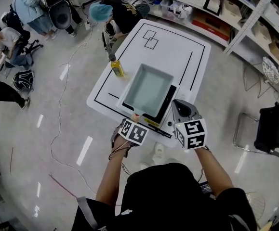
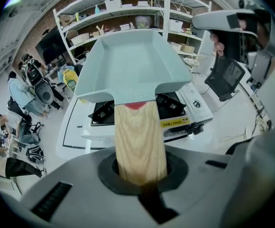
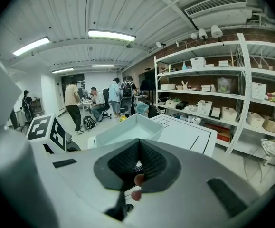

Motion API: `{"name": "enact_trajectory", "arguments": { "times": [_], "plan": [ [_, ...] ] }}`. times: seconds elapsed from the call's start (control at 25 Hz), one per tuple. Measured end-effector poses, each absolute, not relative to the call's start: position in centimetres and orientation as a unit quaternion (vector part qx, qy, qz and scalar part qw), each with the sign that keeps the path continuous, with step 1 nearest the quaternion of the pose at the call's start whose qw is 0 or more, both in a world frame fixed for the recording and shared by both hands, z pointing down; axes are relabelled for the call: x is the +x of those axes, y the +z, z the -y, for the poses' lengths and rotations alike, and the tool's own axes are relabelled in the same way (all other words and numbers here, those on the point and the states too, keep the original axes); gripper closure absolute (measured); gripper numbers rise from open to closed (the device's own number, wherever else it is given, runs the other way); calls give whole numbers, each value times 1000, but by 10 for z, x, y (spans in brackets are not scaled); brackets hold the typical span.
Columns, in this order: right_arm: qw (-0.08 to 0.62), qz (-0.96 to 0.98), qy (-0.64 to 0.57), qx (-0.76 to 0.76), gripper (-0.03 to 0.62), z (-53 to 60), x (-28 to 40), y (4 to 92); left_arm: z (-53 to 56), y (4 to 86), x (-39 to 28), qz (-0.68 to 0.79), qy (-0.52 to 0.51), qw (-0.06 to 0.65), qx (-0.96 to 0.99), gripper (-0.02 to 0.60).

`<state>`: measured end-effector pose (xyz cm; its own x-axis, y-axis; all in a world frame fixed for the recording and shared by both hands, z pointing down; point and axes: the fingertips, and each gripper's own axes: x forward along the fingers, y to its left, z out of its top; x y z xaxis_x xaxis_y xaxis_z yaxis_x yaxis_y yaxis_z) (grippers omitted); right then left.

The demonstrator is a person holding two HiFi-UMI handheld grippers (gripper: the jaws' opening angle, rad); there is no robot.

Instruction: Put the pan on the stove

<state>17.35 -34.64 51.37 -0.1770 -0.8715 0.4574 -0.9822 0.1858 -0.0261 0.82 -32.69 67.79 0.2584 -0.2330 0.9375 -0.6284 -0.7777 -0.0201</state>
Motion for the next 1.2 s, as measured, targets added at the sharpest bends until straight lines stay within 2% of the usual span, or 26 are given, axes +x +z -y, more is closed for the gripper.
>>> {"name": "enact_trajectory", "arguments": {
  "times": [1.2],
  "plan": [
    [187, 743, 166, 621, 591, 348, 186, 525, 325, 700, 3, 258, 579, 196, 749, 551]
  ]
}}
